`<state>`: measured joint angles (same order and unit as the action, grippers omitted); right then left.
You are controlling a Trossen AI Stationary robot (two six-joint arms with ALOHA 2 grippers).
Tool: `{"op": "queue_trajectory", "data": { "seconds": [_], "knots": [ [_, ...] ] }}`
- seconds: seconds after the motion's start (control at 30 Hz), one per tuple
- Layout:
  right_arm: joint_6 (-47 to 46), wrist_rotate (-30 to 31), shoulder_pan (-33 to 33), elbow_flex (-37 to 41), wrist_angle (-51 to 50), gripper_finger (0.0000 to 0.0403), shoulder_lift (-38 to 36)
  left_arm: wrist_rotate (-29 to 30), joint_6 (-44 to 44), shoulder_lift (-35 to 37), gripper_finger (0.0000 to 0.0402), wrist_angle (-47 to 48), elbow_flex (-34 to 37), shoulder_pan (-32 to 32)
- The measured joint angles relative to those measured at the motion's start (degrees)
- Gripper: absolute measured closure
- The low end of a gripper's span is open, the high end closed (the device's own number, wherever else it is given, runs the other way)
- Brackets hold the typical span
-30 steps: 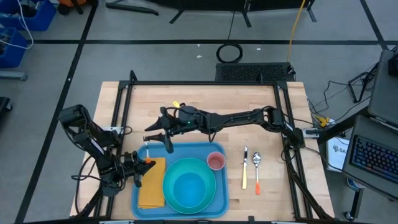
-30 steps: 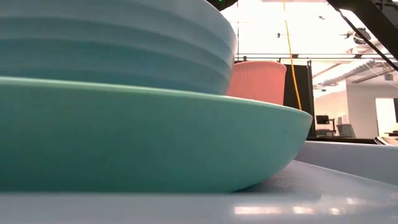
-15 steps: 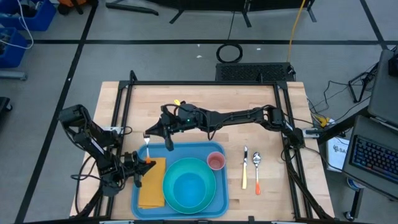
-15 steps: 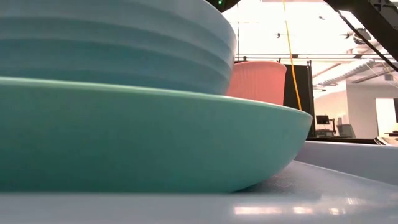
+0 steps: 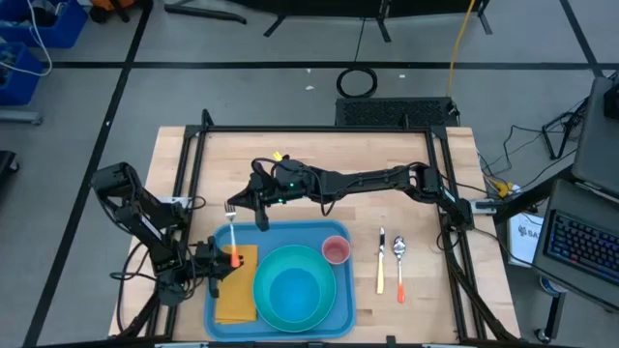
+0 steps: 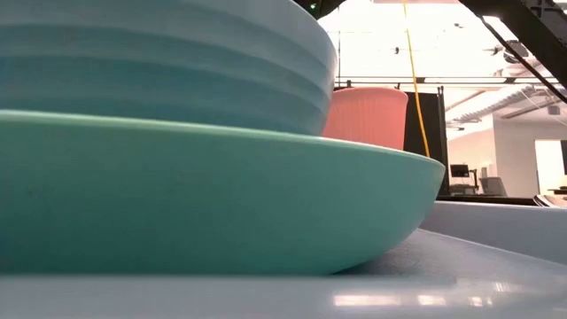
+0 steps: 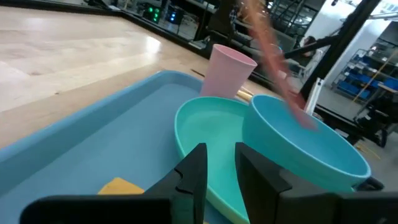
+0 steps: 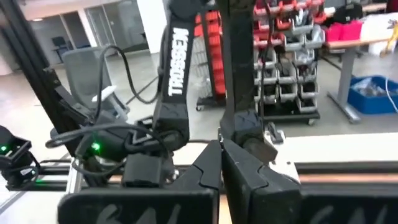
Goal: Set up tray
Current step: Put the orange fork on the yellow table napkin
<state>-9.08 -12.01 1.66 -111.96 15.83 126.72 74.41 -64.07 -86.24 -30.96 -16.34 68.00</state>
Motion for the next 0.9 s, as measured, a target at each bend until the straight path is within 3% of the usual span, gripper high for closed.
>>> {"op": "queue_trajectory", "data": {
  "seconds": [0.2, 0.47, 0.73, 0.9],
  "knots": [
    [-1.1, 0.3, 0.4, 0.2, -1.6, 0.0403, 0.0, 2.1, 0.6, 0.5, 0.0315, 0.0, 0.0, 3.4],
    [-6.4, 1.5, -1.2, 2.5, 0.2, 0.0403, 0.0, 14.9, 11.4, 5.3, 0.0314, -0.1, 0.0, 11.0],
    [-12.6, 1.8, -3.4, 7.9, 10.2, 0.0403, 0.0, 15.8, 25.8, 10.6, 0.0314, -0.2, 0.0, 10.2],
    [-14.2, 6.1, -4.5, 10.0, 10.5, 0.0403, 0.0, 15.7, 35.6, 14.9, 0.0314, -0.5, 0.0, 9.0]
  ]
}}
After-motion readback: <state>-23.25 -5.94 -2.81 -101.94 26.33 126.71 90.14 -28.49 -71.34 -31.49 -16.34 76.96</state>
